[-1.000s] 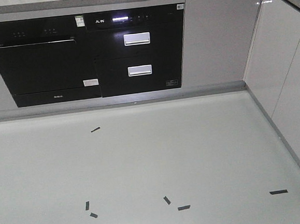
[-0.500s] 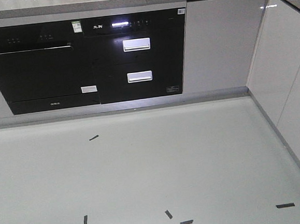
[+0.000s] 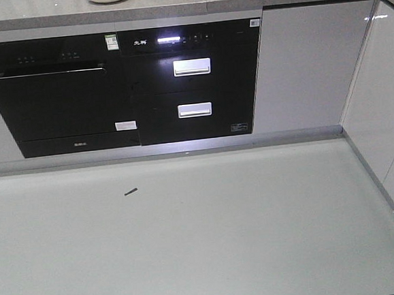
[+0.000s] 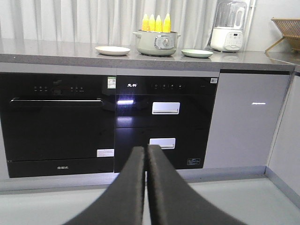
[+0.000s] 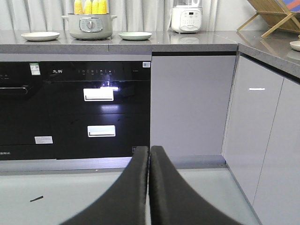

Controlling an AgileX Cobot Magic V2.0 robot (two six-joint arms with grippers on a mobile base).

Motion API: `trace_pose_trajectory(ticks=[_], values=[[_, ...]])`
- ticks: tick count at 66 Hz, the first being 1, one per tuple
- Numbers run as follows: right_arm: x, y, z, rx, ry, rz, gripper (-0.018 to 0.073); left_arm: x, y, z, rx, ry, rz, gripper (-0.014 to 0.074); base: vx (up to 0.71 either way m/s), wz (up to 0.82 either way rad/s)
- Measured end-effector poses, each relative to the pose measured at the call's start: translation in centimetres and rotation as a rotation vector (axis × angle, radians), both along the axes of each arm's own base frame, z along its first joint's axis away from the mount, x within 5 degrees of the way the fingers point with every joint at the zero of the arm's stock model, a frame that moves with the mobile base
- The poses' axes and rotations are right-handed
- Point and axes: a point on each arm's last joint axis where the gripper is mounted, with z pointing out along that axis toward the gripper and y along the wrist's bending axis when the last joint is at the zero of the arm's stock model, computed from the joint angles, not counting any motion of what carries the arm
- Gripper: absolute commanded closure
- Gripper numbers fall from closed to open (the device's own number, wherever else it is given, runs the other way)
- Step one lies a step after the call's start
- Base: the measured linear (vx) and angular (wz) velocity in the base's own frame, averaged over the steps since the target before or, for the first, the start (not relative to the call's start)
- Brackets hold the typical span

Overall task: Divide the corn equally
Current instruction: 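Drive the base toward the counter with the corn pot and plates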

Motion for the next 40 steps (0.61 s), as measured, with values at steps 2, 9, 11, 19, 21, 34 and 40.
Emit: trace_pose_trajectory(ticks=[2,9,11,19,21,34,40], values=[[0.0,0.0,0.0,0.0,0.0,0.0,0.0568,0.0,0.0,0.0,0.0,0.0,0.0,0.0602,0.21,-0.05],[0.0,0.0,0.0,0.0,0.0,0.0,0.0568,0.0,0.0,0.0,0.0,0.0,0.0,0.0602,0.22,-0.06],[0.0,0.0,0.0,0.0,0.0,0.0,0.0568,0.0,0.0,0.0,0.0,0.0,0.0,0.0602,0.22,-0.06],[0.0,0.0,0.0,0.0,0.0,0.0,0.0568,0.0,0.0,0.0,0.0,0.0,0.0,0.0602,0.23,-0.05],[0.0,0.0,0.0,0.0,0.0,0.0,0.0568,0.0,0.0,0.0,0.0,0.0,0.0,0.0602,0.25,-0.05],[0.0,0.0,0.0,0.0,0.0,0.0,0.0568,0.0,0.0,0.0,0.0,0.0,0.0,0.0602,0.26,-0.03],[0.0,0.0,0.0,0.0,0.0,0.0,0.0568,0.0,0.0,0.0,0.0,0.0,0.0,0.0602,0.26,-0.02]])
